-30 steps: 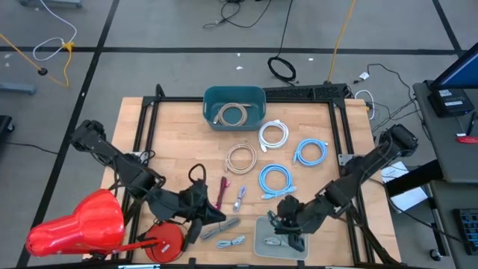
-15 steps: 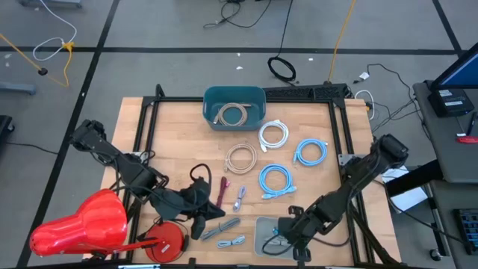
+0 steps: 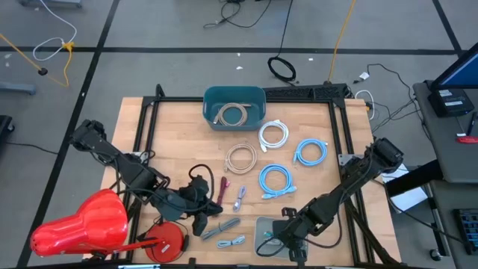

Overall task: Pick & Place USB Port
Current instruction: Put the blue patterned charger cable into the gray bin, then put the light brown HDMI cable into the blue bin

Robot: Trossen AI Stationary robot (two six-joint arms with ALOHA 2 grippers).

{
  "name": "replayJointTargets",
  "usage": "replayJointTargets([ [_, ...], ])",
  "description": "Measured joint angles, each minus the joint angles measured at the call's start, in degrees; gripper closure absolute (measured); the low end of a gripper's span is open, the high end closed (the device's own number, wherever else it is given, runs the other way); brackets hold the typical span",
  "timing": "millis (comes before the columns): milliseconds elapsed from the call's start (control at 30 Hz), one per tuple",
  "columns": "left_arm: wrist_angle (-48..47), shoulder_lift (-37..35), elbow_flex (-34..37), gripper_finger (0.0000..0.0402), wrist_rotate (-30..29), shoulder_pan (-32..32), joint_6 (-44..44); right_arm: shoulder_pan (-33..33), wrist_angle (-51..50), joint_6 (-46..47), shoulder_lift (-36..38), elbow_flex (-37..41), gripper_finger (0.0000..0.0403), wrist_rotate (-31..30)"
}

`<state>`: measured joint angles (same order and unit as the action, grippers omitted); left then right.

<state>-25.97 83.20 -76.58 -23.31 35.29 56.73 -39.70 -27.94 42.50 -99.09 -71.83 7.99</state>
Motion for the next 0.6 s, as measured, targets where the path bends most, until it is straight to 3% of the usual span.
replayJointTargets([
  [300,-1.7,0.0,0.0,0.0376,-3.1,0.3,0.9,2.9,5.2,2.1,0.3,0.0,0.0248,2.8],
  [600,-1.8,0.0,0.0,0.0376,-7.1,0.9,1.5,9.3,13.7,3.4,6.2,0.1,0.0245,-0.5],
])
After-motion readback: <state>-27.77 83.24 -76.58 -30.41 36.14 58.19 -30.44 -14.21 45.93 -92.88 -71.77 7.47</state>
